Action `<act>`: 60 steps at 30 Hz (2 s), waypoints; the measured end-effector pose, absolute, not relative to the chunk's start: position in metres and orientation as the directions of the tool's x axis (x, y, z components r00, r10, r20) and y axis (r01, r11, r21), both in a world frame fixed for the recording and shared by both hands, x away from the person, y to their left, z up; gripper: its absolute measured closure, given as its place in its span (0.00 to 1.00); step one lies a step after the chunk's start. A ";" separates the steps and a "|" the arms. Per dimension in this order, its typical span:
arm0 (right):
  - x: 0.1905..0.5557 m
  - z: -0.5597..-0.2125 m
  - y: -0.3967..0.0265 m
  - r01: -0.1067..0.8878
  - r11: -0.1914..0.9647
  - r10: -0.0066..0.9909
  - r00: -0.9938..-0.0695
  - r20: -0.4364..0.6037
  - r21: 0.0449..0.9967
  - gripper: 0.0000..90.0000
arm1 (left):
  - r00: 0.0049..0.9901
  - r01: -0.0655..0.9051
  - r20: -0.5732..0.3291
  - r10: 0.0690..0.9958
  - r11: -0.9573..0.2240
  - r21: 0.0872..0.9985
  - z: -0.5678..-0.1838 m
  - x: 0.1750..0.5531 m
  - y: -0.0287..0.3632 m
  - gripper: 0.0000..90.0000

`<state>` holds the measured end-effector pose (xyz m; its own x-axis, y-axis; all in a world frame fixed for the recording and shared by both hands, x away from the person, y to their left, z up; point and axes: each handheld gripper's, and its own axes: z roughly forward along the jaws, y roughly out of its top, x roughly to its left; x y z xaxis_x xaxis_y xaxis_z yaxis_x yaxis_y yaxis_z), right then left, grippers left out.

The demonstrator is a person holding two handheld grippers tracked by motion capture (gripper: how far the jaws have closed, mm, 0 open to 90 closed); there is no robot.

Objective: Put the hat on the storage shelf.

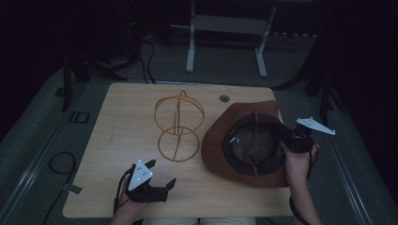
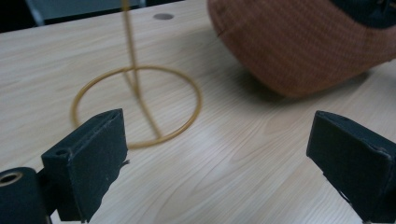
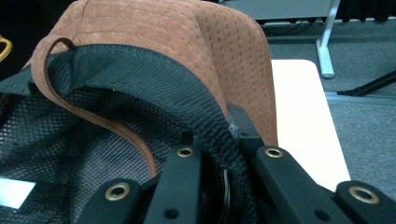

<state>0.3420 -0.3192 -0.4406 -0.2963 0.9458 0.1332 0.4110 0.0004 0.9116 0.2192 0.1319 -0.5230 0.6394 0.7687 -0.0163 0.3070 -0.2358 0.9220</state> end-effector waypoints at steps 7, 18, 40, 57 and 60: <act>0.322 -0.445 -0.322 0.401 -0.002 0.945 -0.300 0.133 0.916 0.94 | 0.688 0.252 0.010 0.726 -0.252 0.935 -0.497 0.228 0.100 0.07; 0.303 -0.448 -0.326 0.393 -0.016 0.943 -0.298 0.144 0.920 0.94 | 0.750 0.206 0.049 0.660 -0.303 0.931 -0.472 0.249 0.057 0.08; 0.295 -0.445 -0.320 0.382 -0.002 0.942 -0.308 0.129 0.924 0.93 | 0.746 0.216 0.097 0.659 -0.377 0.901 -0.446 0.309 -0.043 0.17; 0.283 -0.438 -0.316 0.358 -0.011 0.934 -0.330 0.138 0.934 0.93 | 0.679 0.307 0.123 0.724 -0.432 0.848 -0.451 0.333 -0.067 0.71; 0.281 -0.439 -0.313 0.358 -0.004 0.934 -0.333 0.132 0.934 0.93 | 0.661 0.293 0.141 0.737 -0.427 0.855 -0.450 0.333 -0.067 0.91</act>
<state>0.2809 -0.3127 -0.4391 -0.3330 0.9336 0.1322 0.3581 -0.0044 0.9337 0.3330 -0.0674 -0.4497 0.6612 0.7369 0.1407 0.2934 -0.4266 0.8555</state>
